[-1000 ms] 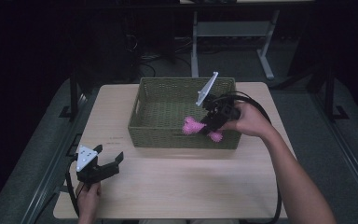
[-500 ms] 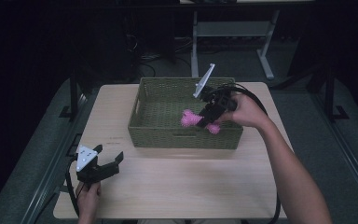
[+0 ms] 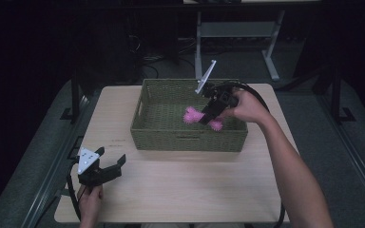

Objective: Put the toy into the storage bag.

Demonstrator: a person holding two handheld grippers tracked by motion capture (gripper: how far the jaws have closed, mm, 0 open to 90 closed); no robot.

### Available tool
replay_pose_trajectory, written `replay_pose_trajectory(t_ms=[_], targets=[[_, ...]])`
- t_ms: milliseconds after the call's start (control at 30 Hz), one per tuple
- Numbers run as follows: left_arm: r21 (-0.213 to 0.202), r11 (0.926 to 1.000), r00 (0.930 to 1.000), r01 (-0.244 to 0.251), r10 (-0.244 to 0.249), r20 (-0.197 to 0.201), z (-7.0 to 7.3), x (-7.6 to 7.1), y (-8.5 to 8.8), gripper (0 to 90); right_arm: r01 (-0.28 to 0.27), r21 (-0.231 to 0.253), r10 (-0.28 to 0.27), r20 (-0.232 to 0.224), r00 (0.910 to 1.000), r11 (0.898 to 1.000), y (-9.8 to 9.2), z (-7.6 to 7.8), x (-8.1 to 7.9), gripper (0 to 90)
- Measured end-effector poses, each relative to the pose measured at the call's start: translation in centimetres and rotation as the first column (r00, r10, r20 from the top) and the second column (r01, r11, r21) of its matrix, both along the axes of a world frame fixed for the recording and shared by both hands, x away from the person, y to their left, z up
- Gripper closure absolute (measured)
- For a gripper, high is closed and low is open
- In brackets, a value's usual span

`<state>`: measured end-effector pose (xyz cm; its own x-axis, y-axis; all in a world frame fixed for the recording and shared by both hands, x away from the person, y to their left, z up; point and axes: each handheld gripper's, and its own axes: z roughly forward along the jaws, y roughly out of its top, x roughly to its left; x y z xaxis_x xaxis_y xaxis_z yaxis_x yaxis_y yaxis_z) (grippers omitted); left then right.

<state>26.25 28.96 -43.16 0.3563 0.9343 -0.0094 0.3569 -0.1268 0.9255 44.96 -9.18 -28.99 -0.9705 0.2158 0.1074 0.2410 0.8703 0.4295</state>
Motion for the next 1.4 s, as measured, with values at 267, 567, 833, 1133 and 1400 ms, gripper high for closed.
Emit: replay_pose_trajectory(t_ms=[267, 567, 833, 1133, 1400], targets=[[-0.001, 1.0, 1.0, 0.0, 0.0, 0.0, 0.0, 0.0, 0.0, 13.7, 0.018, -0.008, -0.018, -0.013, 0.9998, 1.0, -0.1, -0.6, 0.9, 58.1], [0.0, 1.0, 1.0, 0.0, 0.0, -0.001, 0.0, 0.0, 0.0, 13.7, 0.034, -0.008, -0.034, -0.023, 0.9992, 0.999, -0.5, -1.2, 1.8, 58.1], [0.0, 1.0, 1.0, 0.0, 0.0, -0.001, 0.0, 0.0, 0.0, 13.6, 0.052, -0.012, -0.053, -0.031, 0.9981, 0.999, -0.7, -1.8, 2.6, 58.0], [-0.002, 1.0, 1.0, -0.001, 0.001, 0.0, 0.0, 0.0, 0.0, 13.7, 0.057, -0.021, -0.058, -0.047, 0.9972, 0.998, -0.5, -2.7, 3.3, 58.0], [-0.003, 1.0, 1.0, -0.001, 0.001, -0.001, 0.0, 0.0, 0.0, 13.7, 0.065, -0.019, -0.066, -0.06, 0.996, 0.998, -0.5, -3.3, 3.6, 58.0]])
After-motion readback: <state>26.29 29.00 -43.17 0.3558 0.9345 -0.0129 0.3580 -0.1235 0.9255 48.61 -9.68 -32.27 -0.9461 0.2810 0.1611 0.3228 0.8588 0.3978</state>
